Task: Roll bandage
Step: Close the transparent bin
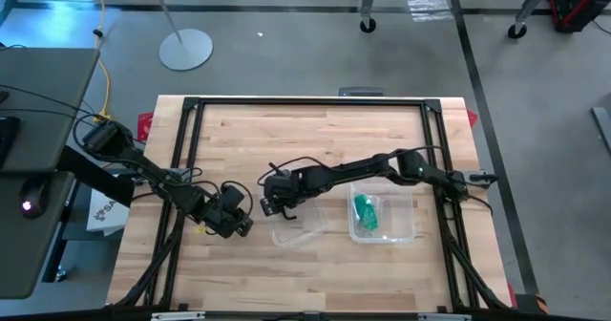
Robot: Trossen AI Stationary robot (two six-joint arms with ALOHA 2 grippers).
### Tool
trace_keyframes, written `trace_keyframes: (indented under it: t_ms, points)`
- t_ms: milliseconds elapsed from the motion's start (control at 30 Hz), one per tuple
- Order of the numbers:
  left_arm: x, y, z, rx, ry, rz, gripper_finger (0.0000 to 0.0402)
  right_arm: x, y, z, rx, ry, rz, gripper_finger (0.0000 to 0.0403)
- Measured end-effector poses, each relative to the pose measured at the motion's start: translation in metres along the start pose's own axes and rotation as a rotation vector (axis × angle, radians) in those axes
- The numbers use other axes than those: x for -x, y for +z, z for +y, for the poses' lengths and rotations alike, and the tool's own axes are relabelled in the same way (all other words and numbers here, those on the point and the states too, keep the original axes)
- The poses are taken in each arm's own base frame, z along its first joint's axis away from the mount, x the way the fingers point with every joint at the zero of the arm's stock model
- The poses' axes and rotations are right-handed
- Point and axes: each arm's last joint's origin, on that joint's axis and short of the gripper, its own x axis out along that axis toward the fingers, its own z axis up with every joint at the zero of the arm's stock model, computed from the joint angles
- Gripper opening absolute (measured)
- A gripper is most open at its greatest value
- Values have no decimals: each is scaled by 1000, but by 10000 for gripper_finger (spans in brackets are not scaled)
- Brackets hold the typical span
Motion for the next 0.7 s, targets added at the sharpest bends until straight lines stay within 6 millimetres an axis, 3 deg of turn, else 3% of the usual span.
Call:
trace_keyframes:
  t_ms: [367,567,700]
  points:
    - [-5,-2,0,-6,14,3,0,-7,-6,10,39,105,38,240]
    - [-5,-3,1,-10,20,19,0,4,-16,28,105,133,9,240]
    - [-5,-3,1,-10,19,21,0,5,-22,28,99,106,16,240]
